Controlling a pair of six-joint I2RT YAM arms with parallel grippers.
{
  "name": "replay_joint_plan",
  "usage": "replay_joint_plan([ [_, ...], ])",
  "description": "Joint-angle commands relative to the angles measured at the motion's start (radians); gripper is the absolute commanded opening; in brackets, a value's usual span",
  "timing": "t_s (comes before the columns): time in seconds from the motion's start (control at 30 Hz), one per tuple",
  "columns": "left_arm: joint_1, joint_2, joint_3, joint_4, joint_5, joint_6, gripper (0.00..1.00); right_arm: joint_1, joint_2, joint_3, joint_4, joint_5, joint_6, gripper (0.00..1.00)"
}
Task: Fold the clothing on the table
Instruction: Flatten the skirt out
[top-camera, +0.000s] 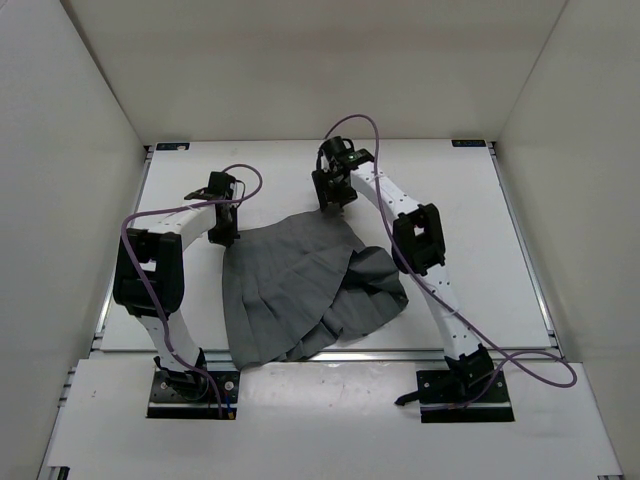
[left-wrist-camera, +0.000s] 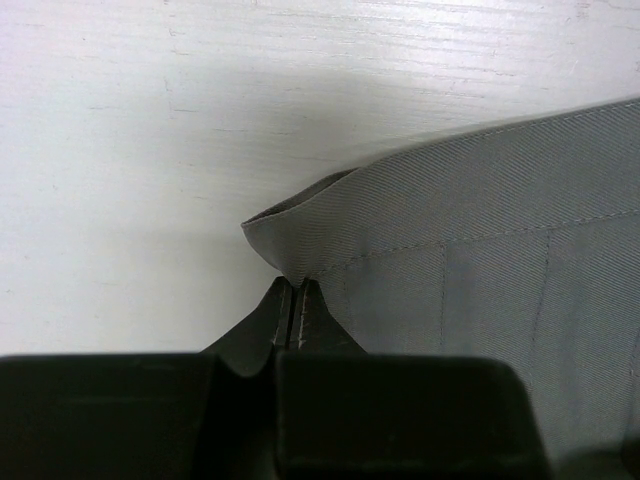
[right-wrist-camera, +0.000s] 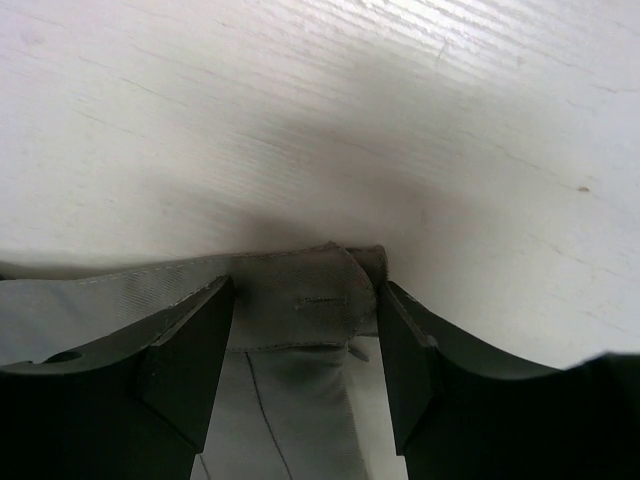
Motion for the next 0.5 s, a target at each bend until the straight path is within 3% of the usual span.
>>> replay_joint_plan([
  [0.0, 0.0, -0.041, -0.005, 0.005, 0.012, 0.001, 0.0, 0.028, 0.013, -0.046, -0.121, 0.148, -0.023, 0.56],
  [0.07, 0.002, -0.043, -0.011, 0.011, 0.01, 0.001, 0.0, 0.037, 0.009, -0.064, -0.136, 0.183, -0.016, 0.56],
  [0.13, 0.0, -0.043, -0.013, 0.003, 0.019, -0.001, 0.0, 0.037, 0.005, -0.071, -0.141, 0.176, -0.027, 0.43],
  [0.2, 0.0, -0.041, -0.014, 0.009, 0.021, 0.004, 0.0, 0.031, 0.009, -0.054, -0.153, 0.171, -0.029, 0.1],
  [0.23, -0.003, -0.041, -0.014, 0.011, 0.019, 0.004, 0.0, 0.029, 0.016, -0.051, -0.155, 0.175, -0.024, 0.0],
  [0.4, 0.008, -0.052, 0.042, -0.026, 0.028, 0.005, 0.0, 0.016, 0.013, 0.108, -0.234, 0.18, -0.026, 0.0],
  [0.47, 0.02, -0.078, 0.065, -0.011, 0.048, -0.008, 0.0, 0.003, -0.077, 0.119, -0.198, 0.177, -0.047, 0.0],
])
